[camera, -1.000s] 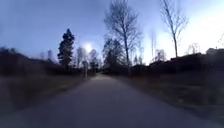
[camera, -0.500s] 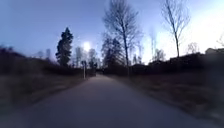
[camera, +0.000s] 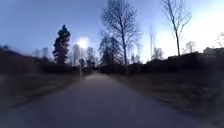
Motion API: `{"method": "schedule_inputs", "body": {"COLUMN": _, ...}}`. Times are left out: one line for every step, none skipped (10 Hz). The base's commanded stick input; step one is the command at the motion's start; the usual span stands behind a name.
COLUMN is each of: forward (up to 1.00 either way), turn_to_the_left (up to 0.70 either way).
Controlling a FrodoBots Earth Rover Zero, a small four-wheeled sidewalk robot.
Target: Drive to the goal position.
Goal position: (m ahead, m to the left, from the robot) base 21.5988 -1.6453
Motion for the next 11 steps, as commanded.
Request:
{"method": "schedule_inputs", "body": {"forward": 1.0, "turn_to_the_left": 0.4}}
{"method": "schedule_inputs", "body": {"forward": 1.0, "turn_to_the_left": 0.4}}
{"method": "schedule_inputs", "body": {"forward": 1.0, "turn_to_the_left": 0.34}}
{"method": "schedule_inputs", "body": {"forward": 1.0, "turn_to_the_left": 0.09}}
{"method": "schedule_inputs", "body": {"forward": 1.0, "turn_to_the_left": 0.0}}
{"method": "schedule_inputs", "body": {"forward": 1.0, "turn_to_the_left": 0.0}}
{"method": "schedule_inputs", "body": {"forward": 1.0, "turn_to_the_left": 0.0}}
{"method": "schedule_inputs", "body": {"forward": 1.0, "turn_to_the_left": 0.0}}
{"method": "schedule_inputs", "body": {"forward": 1.0, "turn_to_the_left": 0.0}}
{"method": "schedule_inputs", "body": {"forward": 1.0, "turn_to_the_left": 0.0}}
{"method": "schedule_inputs", "body": {"forward": 1.0, "turn_to_the_left": 0.0}}
